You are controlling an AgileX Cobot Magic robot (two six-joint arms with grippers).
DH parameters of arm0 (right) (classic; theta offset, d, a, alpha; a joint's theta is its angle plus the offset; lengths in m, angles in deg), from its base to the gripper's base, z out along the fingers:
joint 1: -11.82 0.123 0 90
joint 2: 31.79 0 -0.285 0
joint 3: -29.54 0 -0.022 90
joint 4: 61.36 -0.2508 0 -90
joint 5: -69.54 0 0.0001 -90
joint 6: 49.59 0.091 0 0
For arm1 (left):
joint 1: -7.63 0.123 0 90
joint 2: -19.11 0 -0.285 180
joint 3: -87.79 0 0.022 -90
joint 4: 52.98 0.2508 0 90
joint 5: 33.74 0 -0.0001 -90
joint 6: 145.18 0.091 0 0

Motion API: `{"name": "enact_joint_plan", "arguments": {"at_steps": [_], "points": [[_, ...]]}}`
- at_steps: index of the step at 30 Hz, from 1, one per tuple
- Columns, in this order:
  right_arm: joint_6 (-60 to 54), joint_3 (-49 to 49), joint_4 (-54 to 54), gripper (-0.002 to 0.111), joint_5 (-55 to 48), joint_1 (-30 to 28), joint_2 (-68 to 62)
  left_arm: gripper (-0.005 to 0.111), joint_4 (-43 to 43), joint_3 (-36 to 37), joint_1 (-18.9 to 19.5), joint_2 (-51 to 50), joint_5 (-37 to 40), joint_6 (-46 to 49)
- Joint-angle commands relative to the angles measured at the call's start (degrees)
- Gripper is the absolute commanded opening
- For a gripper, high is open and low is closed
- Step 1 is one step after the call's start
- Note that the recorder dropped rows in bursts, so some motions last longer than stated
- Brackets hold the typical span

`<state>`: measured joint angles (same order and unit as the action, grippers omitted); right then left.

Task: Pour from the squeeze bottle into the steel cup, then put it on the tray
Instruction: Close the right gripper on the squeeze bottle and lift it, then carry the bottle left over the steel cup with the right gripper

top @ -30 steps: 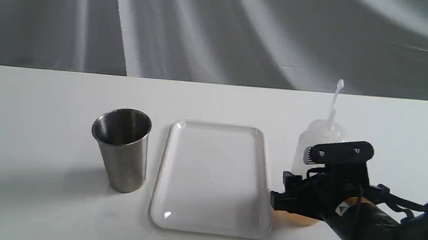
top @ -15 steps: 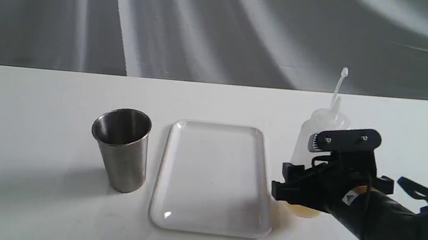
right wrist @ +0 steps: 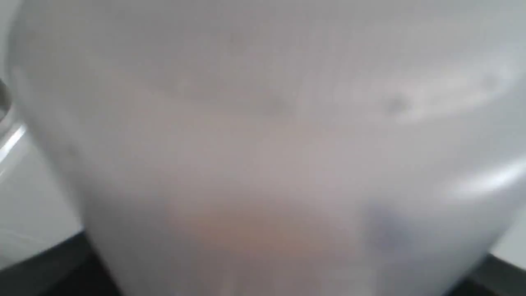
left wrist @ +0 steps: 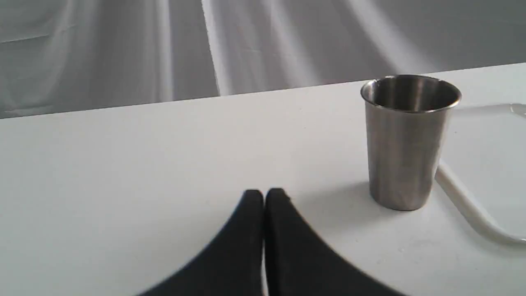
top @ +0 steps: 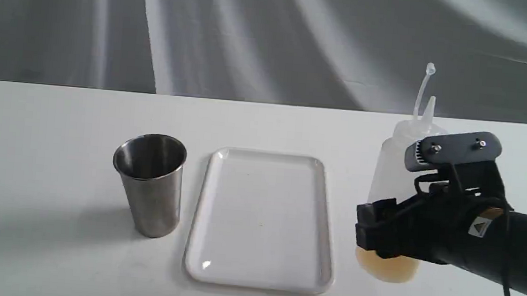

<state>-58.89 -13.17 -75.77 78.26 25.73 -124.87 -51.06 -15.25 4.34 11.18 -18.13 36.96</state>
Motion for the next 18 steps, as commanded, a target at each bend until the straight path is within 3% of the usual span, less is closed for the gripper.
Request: {"name": "enact_joint_plan", "arguments": {"at_steps": [1,5,11,18], "points": [[8.06,3.05,12.87,0.006,-8.73,-2.47,2.54,0.0,-0.04,0.25,-0.33,0.15,-0.39,-0.2],[20.94,11.49,30.29,0.006,-21.74,-3.17,2.83,0.0,-0.04,0.25,-0.33,0.15,-0.39,-0.2],[33.28,21.98,51.9,0.006,-30.35,-1.05,2.83,0.0,-0.04,0.25,-0.33,0.15,-0.39,-0.05],[36.98,28.81,62.16,0.006,-32.9,4.75,0.86,0.0,-0.04,0.25,-0.33,0.15,-0.39,-0.15]]}}
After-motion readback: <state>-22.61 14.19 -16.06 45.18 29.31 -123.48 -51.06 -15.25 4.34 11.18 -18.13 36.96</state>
